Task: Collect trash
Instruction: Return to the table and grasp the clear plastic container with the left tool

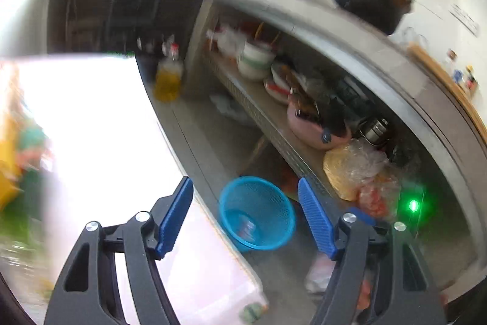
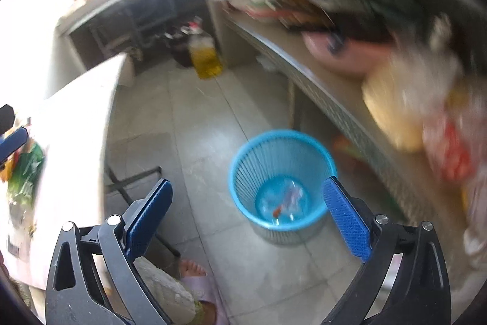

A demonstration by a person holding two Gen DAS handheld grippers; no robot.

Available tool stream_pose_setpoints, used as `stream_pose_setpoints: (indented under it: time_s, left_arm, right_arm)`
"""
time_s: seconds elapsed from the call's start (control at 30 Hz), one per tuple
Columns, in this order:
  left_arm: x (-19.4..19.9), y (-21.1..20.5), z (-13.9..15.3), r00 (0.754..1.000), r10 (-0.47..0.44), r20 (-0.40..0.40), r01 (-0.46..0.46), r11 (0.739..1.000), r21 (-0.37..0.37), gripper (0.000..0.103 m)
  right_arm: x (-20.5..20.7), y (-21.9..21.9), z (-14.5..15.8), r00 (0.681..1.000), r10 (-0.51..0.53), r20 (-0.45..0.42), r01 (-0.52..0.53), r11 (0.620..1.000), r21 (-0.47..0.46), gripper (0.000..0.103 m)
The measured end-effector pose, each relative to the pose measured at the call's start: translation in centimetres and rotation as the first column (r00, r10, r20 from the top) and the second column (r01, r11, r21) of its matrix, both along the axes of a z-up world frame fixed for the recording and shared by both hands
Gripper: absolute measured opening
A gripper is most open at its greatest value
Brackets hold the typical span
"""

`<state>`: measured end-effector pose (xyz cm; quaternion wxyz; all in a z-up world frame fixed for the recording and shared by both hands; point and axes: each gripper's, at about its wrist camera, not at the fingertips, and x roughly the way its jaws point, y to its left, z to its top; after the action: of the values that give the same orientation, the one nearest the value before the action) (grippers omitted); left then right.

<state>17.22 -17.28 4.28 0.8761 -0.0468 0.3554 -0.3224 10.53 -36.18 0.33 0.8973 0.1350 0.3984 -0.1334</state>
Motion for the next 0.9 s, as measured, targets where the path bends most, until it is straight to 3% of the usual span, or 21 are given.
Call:
stream_pose_setpoints:
  time_s: [0.13, 0.4, 0.5, 0.53, 0.63, 0.73, 0.8, 0.9]
  left_arm:
    - [-3.2, 4.1, 2.2, 0.988, 0.047, 0.15, -0.053, 0.998, 0.039, 0.074]
    - [-6.7, 15.9, 4.2, 0.948, 0.235, 0.214, -0.238, 0.971, -0.015, 0.084]
    - [-6.8, 20.2, 4.6, 0.925, 0.272, 0.264, -0.288, 0.957, 0.022, 0.093]
    - [-6.6, 21.6, 4.7, 0.925, 0.265, 0.273, -0.285, 0.958, 0.037, 0.097]
    - [-5.0, 24.2, 4.8, 0.935, 0.189, 0.3, -0.234, 0.964, 0.124, 0.097]
    - [-2.9, 25.8, 4.8, 0.944, 0.072, 0.322, -0.156, 0.957, 0.244, 0.097]
    - [-1.0, 26.6, 4.5, 0.948, 0.04, 0.317, -0.141, 0.942, 0.303, 0.097]
    - [1.7, 27.3, 4.1, 0.956, 0.004, 0.292, -0.108, 0.933, 0.342, 0.097]
  right_arm:
    - [2.2, 3.5, 2.1, 0.988, 0.143, 0.06, -0.144, 0.989, 0.016, 0.095]
    - [4.7, 10.1, 5.6, 0.899, 0.395, 0.19, -0.418, 0.902, 0.105, 0.095]
    - [4.9, 12.8, 6.3, 0.867, 0.459, 0.194, -0.482, 0.871, 0.096, 0.095]
    - [5.0, 13.4, 6.3, 0.858, 0.478, 0.188, -0.501, 0.861, 0.094, 0.095]
    - [4.9, 14.9, 6.0, 0.838, 0.517, 0.173, -0.537, 0.837, 0.1, 0.095]
    - [4.6, 16.3, 6.1, 0.829, 0.535, 0.164, -0.555, 0.823, 0.119, 0.095]
    - [4.7, 17.1, 6.1, 0.823, 0.544, 0.162, -0.565, 0.814, 0.136, 0.095]
    - [4.8, 18.0, 6.3, 0.805, 0.569, 0.168, -0.592, 0.79, 0.163, 0.095]
